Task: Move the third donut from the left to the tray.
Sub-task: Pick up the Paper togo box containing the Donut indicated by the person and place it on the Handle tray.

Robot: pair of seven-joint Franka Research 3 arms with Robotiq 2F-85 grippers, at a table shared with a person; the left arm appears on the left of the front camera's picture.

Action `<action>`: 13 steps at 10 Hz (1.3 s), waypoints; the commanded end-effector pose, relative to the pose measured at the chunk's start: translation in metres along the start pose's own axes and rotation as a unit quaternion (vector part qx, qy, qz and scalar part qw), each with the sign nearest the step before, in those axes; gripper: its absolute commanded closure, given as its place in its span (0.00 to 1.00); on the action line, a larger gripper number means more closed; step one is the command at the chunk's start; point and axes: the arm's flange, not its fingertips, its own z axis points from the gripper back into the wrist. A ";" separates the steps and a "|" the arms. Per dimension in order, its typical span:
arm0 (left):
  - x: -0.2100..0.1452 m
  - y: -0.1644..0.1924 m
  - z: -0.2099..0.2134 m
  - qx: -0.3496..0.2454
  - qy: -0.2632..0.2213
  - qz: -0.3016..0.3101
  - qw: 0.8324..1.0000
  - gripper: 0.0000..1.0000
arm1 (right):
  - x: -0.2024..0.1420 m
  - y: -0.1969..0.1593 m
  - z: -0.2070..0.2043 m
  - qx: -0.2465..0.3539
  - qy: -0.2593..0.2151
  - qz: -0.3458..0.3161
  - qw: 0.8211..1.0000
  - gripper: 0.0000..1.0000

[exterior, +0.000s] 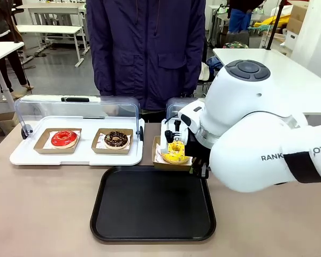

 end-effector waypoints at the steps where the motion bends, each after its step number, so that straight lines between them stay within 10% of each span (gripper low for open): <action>1: 0.001 -0.003 0.001 -0.004 0.002 -0.004 1.000 0.00 | 0.000 -0.005 0.004 0.000 0.001 0.001 1.000 0.98; 13: 0.001 -0.003 0.001 -0.004 0.002 -0.004 1.000 0.00 | 0.019 0.093 -0.050 0.016 0.013 0.010 1.000 0.98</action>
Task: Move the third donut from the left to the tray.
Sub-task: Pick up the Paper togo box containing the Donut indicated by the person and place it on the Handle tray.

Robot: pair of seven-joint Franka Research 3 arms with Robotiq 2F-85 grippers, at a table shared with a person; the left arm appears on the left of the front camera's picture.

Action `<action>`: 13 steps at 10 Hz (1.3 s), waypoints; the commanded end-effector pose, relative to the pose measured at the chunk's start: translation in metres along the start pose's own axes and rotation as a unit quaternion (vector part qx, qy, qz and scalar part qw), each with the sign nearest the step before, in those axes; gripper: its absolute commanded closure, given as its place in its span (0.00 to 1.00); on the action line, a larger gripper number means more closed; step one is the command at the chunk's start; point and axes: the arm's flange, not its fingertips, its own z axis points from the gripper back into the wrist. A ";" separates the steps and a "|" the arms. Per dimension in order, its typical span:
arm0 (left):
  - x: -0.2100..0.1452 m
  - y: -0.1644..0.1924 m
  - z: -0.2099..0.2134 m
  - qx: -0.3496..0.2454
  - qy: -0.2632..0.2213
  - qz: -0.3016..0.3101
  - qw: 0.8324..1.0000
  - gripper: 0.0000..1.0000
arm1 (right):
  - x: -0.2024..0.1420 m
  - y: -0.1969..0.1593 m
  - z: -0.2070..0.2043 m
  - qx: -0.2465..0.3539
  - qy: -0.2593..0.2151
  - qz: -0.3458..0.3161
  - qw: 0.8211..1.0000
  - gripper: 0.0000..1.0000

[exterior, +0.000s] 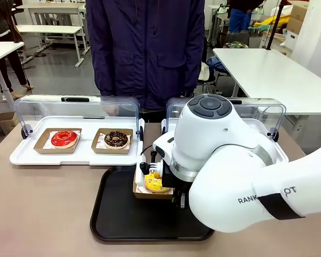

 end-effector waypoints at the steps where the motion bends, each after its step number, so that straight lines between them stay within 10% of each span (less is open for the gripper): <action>1: 0.001 -0.003 0.001 -0.004 0.002 -0.004 1.000 0.00 | -0.028 0.029 -0.015 -0.019 -0.004 -0.009 1.000 0.98; 11: 0.001 -0.003 0.001 -0.004 0.002 -0.004 1.000 0.00 | -0.036 0.033 -0.039 0.008 -0.001 -0.008 1.000 0.98; 12: 0.001 -0.003 0.001 -0.004 0.002 -0.004 1.000 0.00 | -0.036 0.032 -0.039 0.008 0.000 -0.007 1.000 0.40; 13: 0.001 -0.003 0.001 -0.004 0.002 -0.004 1.000 0.00 | -0.036 0.032 -0.039 0.007 0.001 -0.004 1.000 0.39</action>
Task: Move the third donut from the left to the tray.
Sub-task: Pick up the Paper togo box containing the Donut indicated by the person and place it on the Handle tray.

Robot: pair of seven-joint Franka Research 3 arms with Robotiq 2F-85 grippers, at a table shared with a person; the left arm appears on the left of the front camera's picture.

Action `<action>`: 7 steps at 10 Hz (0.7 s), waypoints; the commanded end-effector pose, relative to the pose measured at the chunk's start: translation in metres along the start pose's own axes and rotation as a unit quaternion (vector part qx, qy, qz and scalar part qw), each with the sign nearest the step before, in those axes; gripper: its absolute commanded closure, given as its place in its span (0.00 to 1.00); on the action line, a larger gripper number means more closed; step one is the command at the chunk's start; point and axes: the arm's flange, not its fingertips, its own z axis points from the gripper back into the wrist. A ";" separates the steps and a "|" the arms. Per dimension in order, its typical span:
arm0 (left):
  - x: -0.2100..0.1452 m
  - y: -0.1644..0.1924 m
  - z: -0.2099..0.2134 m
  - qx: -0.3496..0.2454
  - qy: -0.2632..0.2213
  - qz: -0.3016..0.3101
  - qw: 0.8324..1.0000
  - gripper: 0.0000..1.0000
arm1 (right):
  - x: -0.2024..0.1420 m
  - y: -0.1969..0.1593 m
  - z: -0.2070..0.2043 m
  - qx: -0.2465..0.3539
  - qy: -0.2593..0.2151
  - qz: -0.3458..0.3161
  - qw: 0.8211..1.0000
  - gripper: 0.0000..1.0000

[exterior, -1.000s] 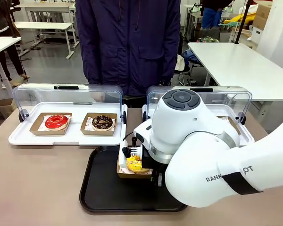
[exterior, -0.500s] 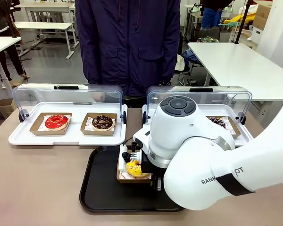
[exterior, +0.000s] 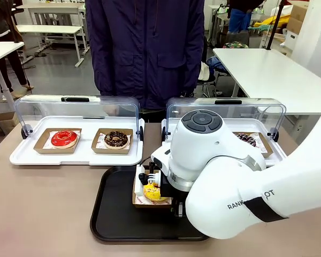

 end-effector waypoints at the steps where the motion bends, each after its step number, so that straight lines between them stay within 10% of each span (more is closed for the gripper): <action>1: 0.001 -0.003 0.001 -0.004 0.002 -0.004 1.000 0.00 | -0.036 0.027 -0.004 -0.011 -0.006 -0.002 1.000 0.00; 3: 0.001 -0.003 0.001 -0.004 0.002 -0.004 1.000 0.00 | -0.034 0.026 0.005 0.005 -0.017 -0.004 1.000 0.00; 4: 0.001 -0.003 0.001 -0.004 0.002 -0.004 1.000 0.00 | -0.032 0.024 0.013 0.002 -0.017 -0.002 1.000 0.17; 7: 0.001 -0.003 0.001 -0.004 0.002 -0.004 1.000 0.00 | -0.024 0.020 0.043 0.002 -0.015 -0.010 1.000 0.00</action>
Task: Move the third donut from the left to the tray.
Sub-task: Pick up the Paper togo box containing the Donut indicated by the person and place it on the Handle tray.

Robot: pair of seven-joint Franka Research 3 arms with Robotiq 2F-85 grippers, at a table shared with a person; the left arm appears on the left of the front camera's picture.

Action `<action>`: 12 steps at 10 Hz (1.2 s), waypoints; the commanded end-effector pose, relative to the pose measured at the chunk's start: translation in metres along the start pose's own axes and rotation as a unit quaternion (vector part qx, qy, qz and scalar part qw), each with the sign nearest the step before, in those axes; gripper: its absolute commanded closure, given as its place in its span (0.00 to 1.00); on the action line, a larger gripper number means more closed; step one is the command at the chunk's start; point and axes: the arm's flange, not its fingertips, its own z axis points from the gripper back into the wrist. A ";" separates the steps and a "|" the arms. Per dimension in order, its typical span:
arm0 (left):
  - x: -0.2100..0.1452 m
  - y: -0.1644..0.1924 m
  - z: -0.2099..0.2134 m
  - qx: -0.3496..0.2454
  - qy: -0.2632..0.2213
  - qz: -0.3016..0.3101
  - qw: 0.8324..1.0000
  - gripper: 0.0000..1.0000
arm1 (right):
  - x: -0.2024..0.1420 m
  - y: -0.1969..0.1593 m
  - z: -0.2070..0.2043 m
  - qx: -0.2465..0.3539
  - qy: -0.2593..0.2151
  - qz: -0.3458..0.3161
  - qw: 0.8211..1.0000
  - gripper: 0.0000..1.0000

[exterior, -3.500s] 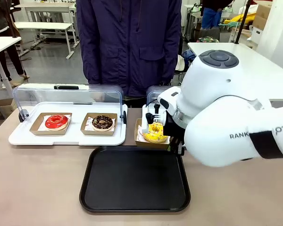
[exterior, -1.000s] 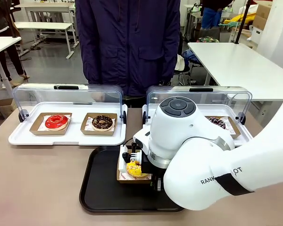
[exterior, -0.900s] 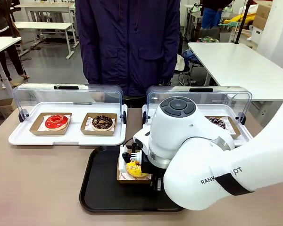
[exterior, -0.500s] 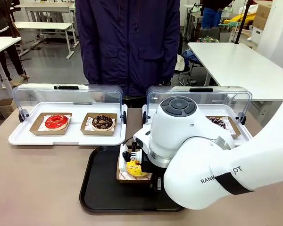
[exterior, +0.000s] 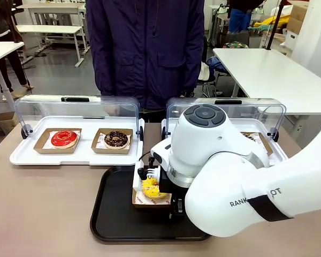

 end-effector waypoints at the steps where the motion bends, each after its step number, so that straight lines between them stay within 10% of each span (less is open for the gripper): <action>1: 0.001 -0.003 0.001 -0.004 0.002 -0.004 1.000 0.00 | -0.026 0.017 0.036 0.006 -0.004 0.001 1.000 0.00; 12: 0.001 -0.003 0.001 -0.004 0.002 -0.004 1.000 0.00 | -0.007 0.010 0.084 -0.016 -0.003 -0.011 1.000 0.00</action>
